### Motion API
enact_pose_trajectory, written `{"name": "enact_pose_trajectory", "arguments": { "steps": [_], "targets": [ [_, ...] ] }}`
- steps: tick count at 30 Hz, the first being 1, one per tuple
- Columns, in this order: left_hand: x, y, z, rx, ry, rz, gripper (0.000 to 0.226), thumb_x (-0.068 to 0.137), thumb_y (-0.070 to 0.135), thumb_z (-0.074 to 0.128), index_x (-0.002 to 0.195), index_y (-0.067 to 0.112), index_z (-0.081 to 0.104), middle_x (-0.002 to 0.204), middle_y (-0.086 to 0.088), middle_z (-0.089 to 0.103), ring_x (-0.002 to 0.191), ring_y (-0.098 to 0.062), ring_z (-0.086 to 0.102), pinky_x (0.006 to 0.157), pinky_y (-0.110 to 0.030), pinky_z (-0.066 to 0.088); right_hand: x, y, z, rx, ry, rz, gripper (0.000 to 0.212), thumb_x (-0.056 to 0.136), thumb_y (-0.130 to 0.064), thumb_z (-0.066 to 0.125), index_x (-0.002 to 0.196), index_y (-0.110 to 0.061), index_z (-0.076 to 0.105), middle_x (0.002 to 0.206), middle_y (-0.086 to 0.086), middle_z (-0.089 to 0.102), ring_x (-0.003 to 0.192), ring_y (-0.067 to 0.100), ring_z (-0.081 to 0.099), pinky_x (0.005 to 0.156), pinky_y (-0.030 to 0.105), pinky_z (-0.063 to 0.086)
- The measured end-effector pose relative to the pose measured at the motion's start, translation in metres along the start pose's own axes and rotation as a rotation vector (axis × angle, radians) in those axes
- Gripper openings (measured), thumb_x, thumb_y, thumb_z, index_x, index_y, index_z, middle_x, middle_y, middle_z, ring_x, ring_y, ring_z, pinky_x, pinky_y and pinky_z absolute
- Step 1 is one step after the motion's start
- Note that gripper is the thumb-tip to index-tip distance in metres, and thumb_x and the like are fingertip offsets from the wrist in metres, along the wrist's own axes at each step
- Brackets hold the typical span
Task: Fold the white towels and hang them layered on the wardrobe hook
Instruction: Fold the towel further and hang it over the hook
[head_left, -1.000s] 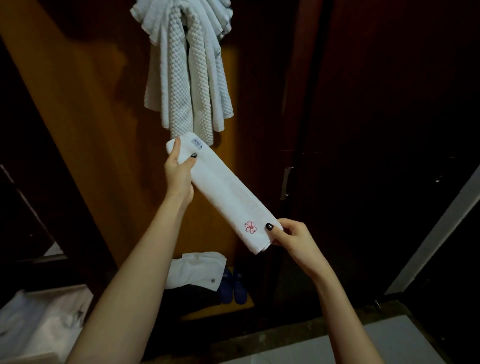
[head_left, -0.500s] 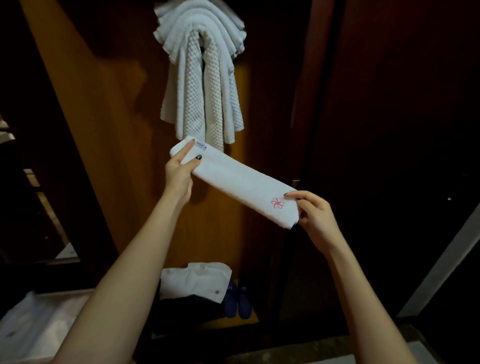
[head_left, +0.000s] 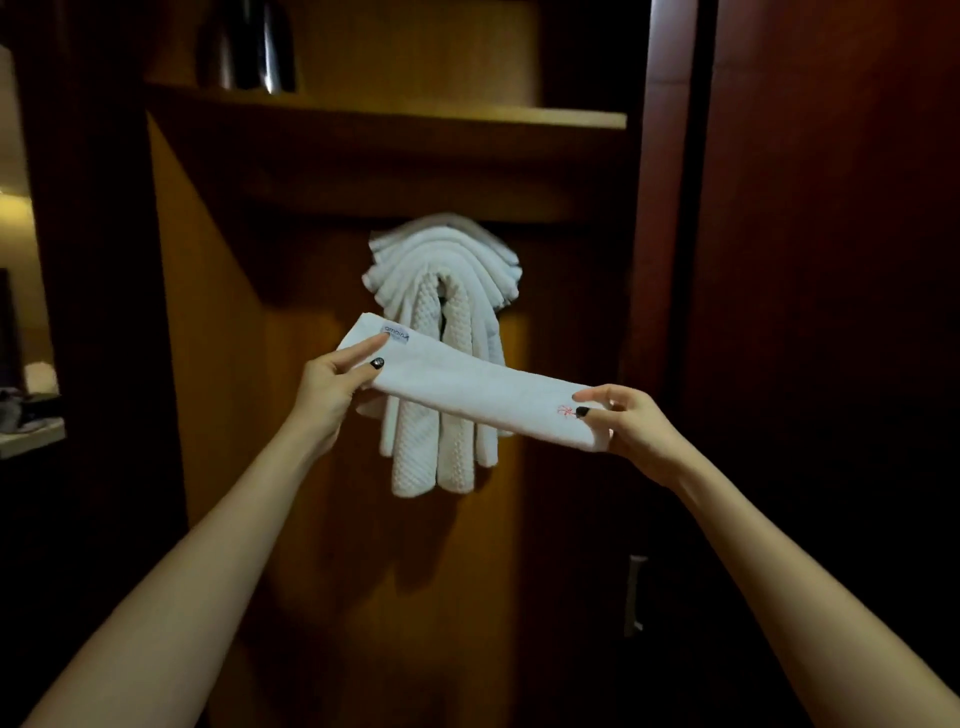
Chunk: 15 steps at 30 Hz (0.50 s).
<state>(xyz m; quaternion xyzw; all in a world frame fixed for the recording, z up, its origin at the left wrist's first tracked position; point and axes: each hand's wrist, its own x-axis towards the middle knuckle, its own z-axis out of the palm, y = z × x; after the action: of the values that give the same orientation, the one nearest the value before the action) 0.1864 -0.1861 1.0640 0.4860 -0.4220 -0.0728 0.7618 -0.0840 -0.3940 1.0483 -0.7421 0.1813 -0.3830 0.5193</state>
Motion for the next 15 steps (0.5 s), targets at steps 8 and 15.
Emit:
{"name": "enact_pose_trajectory", "arguments": {
  "steps": [8,15],
  "targets": [
    [0.1,0.018,-0.011,0.174,-0.014,0.078,0.043,0.085,-0.013,0.059,0.106,0.022,0.072,0.112,0.0,0.069,0.085,-0.005,0.066,0.069,-0.015,0.053,0.121,-0.06,-0.007,-0.053,0.055,-0.241,0.026,0.086,0.011,0.059,0.098,-0.007,0.074,0.091,0.011,0.073,0.072,0.009,0.067,0.061,0.017,0.052],
    [0.185,0.031,-0.019,0.193,-0.028,0.065,0.043,0.087,-0.011,0.059,0.111,0.023,0.069,0.114,-0.002,0.064,0.083,-0.007,0.066,0.06,-0.014,0.053,0.215,-0.086,-0.004,0.149,-0.059,-0.228,0.027,0.089,0.008,0.057,0.112,-0.002,0.066,0.104,0.016,0.072,0.085,0.017,0.072,0.071,0.03,0.06]
  ]
}}
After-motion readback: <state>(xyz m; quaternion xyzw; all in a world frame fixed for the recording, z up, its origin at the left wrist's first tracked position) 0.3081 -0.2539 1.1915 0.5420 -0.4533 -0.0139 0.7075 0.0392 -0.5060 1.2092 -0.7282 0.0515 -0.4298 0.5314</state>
